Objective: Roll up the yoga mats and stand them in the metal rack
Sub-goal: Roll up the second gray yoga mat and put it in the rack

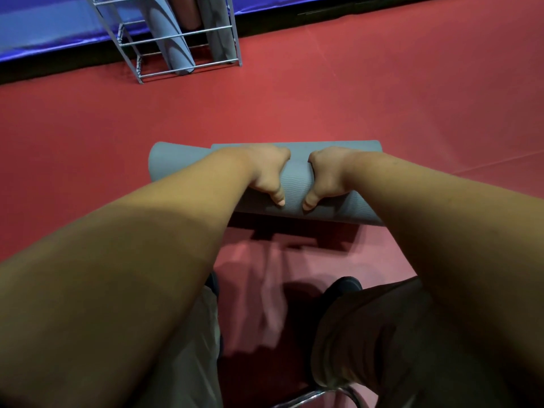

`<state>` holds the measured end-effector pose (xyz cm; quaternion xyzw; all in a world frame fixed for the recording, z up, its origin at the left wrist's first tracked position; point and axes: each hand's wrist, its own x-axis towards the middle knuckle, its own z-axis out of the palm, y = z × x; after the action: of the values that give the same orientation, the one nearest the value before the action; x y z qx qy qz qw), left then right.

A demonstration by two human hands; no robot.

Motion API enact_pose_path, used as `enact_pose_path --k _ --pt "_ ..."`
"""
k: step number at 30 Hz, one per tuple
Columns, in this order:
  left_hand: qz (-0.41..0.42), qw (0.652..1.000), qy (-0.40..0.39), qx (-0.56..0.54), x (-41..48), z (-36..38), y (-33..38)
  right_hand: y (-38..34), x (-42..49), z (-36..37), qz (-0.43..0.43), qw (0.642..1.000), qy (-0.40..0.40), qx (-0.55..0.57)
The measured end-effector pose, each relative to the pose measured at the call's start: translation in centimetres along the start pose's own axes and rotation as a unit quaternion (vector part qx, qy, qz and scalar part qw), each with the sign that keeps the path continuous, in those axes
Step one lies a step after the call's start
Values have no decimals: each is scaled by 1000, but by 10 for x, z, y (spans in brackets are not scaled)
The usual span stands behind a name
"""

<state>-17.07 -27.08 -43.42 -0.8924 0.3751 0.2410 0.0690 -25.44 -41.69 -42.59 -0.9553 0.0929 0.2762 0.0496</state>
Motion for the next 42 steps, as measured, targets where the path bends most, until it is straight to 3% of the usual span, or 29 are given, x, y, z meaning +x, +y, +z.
enact_pose_path --k 7,12,16,27,33,38,42 --pt "49 990 35 129 -8 0 8 2 1 -2 1 1000 10 26" --pt "37 997 30 58 -4 -6 3 2 1 0 -19 999 10 46" --pt "11 1000 -8 13 -4 -5 -4 -3 1 -3 -52 999 15 -5" --pt "26 997 -3 67 -5 7 6 -4 5 -3 -24 1000 -4 -1" --pt "22 999 15 42 -5 -7 2 -1 4 -3 -27 999 -9 31" --pt "3 999 -10 32 -1 -7 0 -8 6 3 -37 999 20 -32" --pt "-7 999 -29 11 2 -3 0 -11 5 -2 -40 999 13 -19"
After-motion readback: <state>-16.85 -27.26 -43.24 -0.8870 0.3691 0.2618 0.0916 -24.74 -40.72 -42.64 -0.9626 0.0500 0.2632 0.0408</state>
